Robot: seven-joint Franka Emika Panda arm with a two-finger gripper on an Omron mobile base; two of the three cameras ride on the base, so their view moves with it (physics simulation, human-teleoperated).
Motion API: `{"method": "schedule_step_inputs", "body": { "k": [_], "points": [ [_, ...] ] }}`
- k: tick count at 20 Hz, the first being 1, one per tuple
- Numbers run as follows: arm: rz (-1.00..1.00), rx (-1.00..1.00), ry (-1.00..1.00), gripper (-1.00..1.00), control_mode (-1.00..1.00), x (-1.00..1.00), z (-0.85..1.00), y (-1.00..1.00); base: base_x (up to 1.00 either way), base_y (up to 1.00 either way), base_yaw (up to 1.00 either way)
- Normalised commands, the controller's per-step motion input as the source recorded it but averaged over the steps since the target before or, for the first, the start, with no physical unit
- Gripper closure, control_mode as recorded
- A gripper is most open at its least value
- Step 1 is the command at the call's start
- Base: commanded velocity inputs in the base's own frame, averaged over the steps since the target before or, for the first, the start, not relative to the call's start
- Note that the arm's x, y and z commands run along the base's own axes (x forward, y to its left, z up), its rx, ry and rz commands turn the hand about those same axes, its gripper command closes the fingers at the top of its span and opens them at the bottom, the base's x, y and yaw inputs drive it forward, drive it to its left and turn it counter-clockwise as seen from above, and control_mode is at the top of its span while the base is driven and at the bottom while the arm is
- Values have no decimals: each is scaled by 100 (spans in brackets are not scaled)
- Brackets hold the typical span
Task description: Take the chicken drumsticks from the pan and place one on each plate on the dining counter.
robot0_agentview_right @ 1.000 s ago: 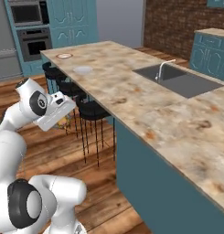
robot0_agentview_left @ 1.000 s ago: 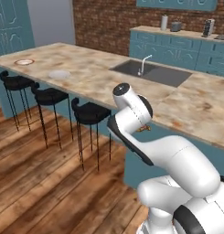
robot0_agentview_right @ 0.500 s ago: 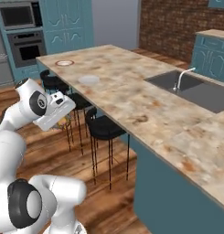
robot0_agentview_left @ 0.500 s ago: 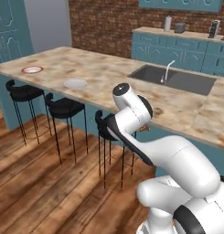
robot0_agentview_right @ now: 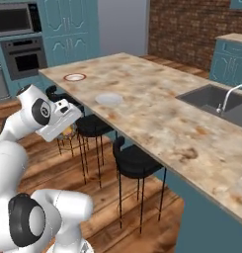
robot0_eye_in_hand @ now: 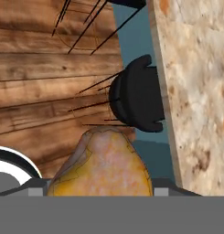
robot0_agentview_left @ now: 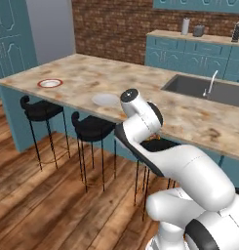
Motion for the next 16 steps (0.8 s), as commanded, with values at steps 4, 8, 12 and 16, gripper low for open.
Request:
{"method": "schedule_step_inputs", "body": {
  "k": [4, 8, 12, 16],
  "points": [
    [0, 0, 0, 100, 100, 0, 0, 0, 95, 100, -22],
    [0, 0, 0, 100, 100, 0, 0, 0, 83, 100, -27],
    [0, 0, 0, 100, 100, 0, 0, 0, 71, 100, -31],
    [0, 0, 0, 100, 100, 0, 0, 0, 68, 100, -31]
  ]
}}
